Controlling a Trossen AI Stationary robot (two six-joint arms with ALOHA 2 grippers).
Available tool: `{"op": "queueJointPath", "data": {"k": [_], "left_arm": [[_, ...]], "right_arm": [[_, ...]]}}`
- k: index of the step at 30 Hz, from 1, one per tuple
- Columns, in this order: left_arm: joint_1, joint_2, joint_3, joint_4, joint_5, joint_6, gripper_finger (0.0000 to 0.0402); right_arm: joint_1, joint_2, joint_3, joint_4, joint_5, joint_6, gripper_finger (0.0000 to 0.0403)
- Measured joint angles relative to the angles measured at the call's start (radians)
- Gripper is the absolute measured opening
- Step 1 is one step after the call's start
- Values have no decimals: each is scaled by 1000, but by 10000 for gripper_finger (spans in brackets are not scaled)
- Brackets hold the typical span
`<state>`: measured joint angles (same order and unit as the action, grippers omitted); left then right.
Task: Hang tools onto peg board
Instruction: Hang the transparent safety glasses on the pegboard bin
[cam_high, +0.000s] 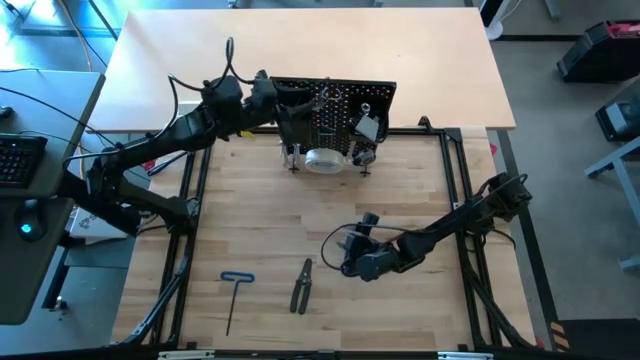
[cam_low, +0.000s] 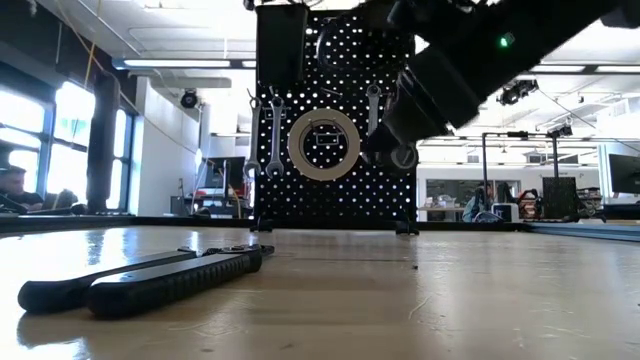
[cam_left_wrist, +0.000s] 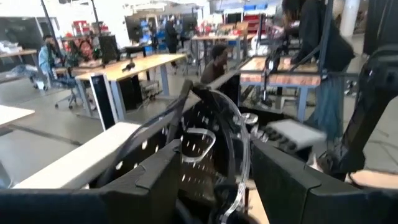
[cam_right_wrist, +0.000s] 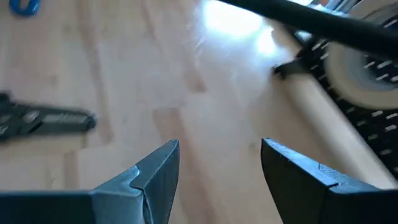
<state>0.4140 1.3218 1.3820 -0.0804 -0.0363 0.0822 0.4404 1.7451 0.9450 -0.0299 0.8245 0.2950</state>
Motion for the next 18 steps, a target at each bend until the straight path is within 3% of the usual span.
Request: {"op": "queueJointPath", "data": {"k": [10, 18], "left_arm": [[-3, -16, -1, -50, -24, 72, 180], [-3, -47, -1, -58, -24, 103, 179]], "right_arm": [[0, -98, 2, 46, 70, -116, 217], [-2, -117, 2, 48, 133, -121, 217]]}}
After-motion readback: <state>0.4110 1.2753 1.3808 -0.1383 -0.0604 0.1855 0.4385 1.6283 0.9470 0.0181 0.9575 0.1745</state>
